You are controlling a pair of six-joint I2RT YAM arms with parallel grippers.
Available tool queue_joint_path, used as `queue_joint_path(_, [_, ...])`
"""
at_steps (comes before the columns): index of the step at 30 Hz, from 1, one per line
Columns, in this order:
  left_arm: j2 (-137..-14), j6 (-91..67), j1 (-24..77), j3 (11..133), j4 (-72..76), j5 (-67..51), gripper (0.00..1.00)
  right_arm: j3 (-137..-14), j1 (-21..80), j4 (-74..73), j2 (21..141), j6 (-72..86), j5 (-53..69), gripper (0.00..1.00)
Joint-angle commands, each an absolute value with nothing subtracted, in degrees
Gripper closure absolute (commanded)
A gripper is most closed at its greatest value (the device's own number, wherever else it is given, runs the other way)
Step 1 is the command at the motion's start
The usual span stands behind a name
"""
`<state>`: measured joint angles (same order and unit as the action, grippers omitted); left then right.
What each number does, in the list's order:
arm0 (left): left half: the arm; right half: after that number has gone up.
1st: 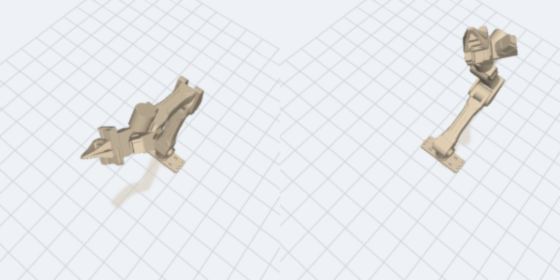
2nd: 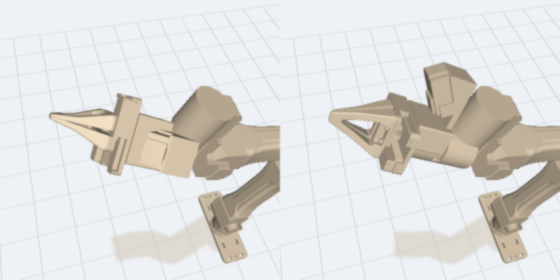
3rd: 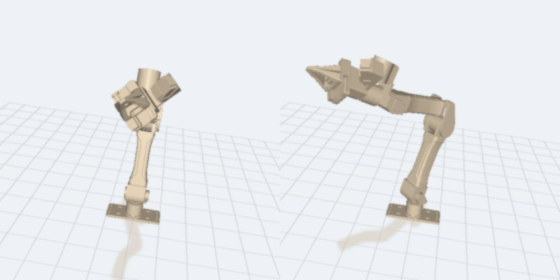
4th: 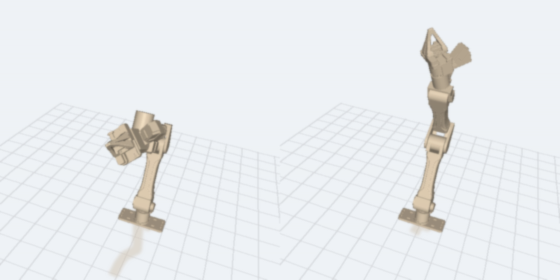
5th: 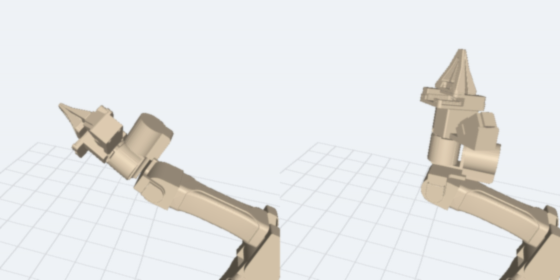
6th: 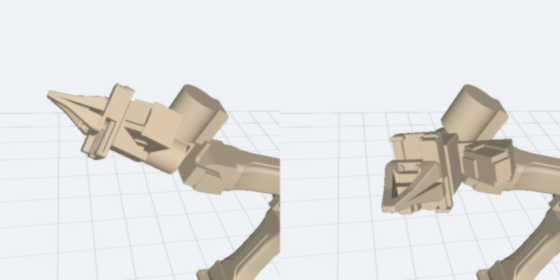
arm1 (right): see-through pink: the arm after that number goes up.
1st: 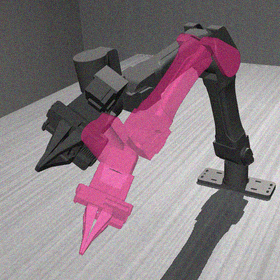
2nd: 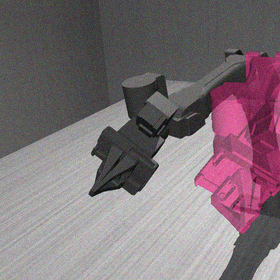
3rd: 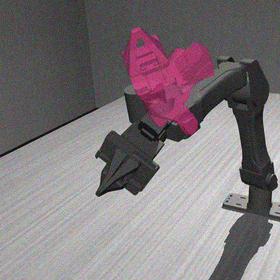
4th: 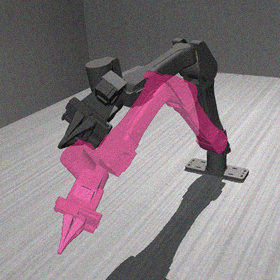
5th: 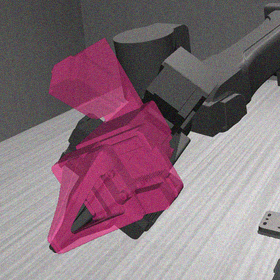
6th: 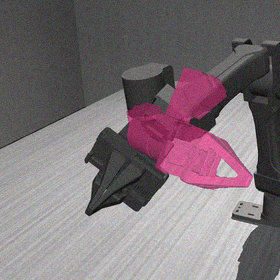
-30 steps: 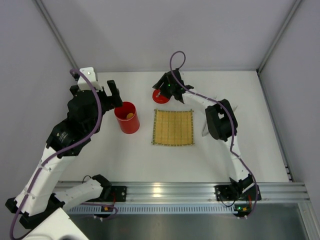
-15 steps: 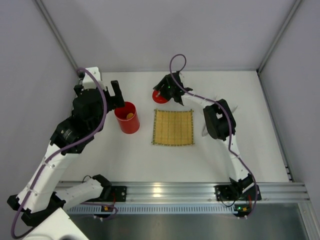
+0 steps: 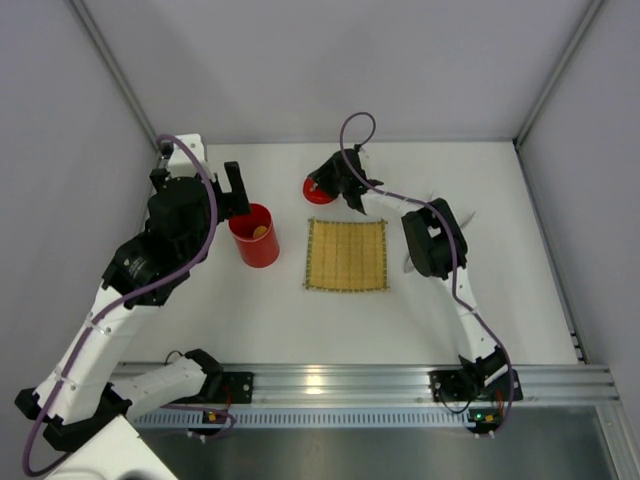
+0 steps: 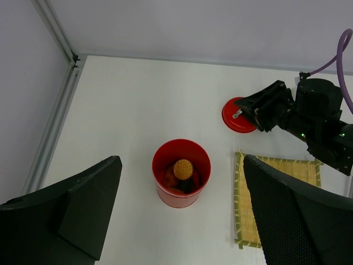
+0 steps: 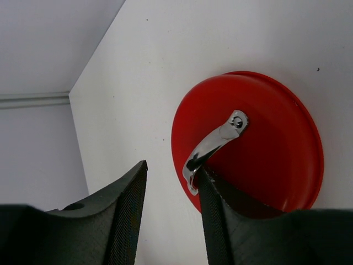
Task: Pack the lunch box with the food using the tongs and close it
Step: Pick up the box lid from the center of the board.
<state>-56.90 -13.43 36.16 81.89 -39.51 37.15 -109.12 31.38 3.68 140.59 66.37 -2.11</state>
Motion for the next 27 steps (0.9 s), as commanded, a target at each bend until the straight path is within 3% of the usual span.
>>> queue_joint_path(1, [-57.22,-12.57,36.12,81.21,-38.14,37.71,0.04,-109.16,31.29,8.34,143.35,67.24,-3.87,0.6])
queue_joint_path(5, [-57.13,-12.48,36.12,80.69,-37.97,37.88,0.04,-108.81,31.38,10.02,144.14,66.8,-4.13,0.73])
queue_joint_path(9, [-56.95,-12.48,36.12,80.16,-37.88,37.79,0.04,-107.06,31.29,12.39,144.49,66.62,-4.75,0.79])
queue_joint_path(14, [-56.87,-12.39,36.12,79.72,-37.62,37.97,0.04,-104.77,31.2,14.76,143.53,66.27,-4.31,1.0])
queue_joint_path(27, [-55.55,-12.57,36.12,79.36,-36.92,39.37,0.04,-95.98,31.11,15.47,126.32,56.17,-3.35,1.0])
